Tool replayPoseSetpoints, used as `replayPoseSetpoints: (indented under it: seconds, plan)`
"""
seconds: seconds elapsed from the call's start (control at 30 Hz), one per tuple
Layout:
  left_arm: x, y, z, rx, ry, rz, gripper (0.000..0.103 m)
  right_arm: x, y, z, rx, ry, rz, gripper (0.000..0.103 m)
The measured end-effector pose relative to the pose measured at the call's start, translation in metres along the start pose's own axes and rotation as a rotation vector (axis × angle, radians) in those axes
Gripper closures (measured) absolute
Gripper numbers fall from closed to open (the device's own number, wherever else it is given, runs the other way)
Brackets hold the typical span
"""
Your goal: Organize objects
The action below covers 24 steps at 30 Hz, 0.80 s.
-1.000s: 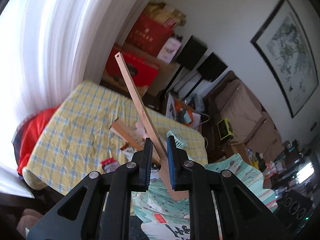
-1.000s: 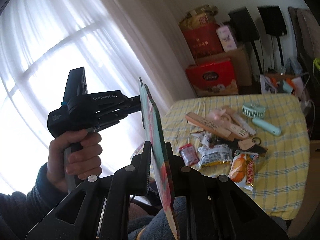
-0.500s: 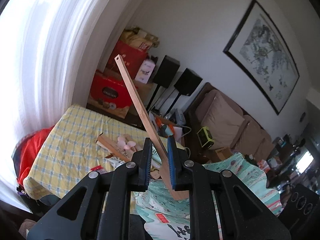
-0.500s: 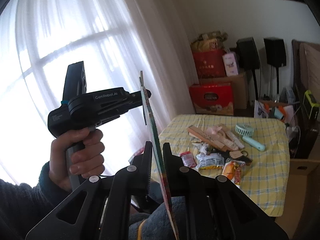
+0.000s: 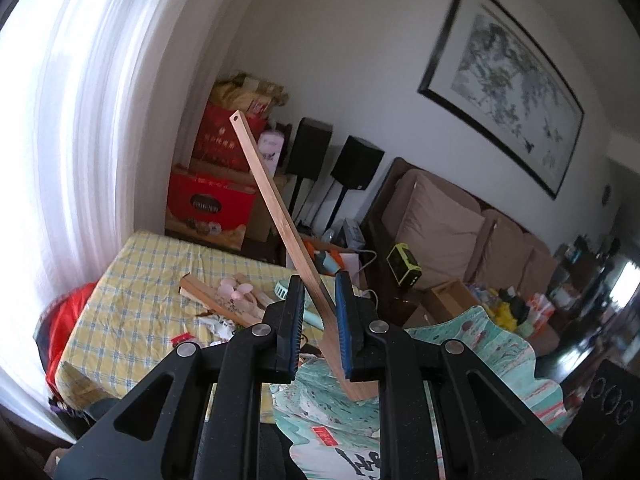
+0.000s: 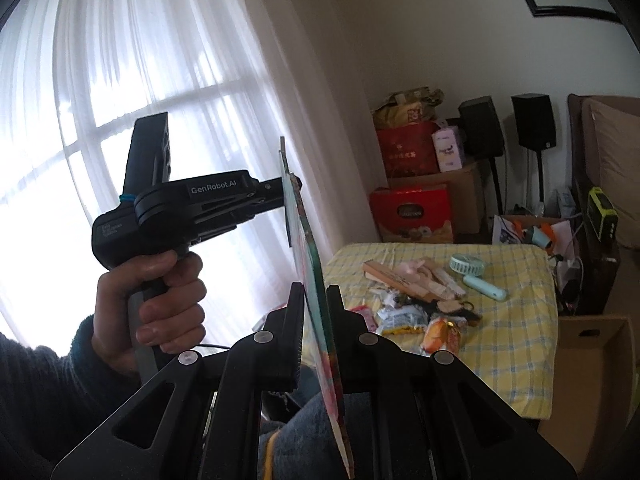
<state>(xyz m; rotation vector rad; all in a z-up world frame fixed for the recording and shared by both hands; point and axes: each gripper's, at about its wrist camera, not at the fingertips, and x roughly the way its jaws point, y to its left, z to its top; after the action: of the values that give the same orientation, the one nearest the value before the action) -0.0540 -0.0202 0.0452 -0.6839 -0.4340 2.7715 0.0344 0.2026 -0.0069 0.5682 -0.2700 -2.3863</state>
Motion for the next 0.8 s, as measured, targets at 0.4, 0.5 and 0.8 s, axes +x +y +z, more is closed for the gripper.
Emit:
replayPoseSetpoints:
  seconds: [0.4,0.5,0.8]
  plan:
    - [0.012,-0.045,-0.010,0.063,0.040,-0.002,0.088,-0.029,-0.024,-0.021,0.052,-0.028,-0.017,0.093]
    - [0.018,-0.050,-0.014,0.064,0.061,0.003,0.088,-0.032,-0.033,-0.026,0.079,-0.025,-0.010,0.093]
    - [0.029,-0.073,-0.022,0.087,0.078,0.012,0.088,-0.044,-0.049,-0.034,0.128,-0.049,-0.024,0.093]
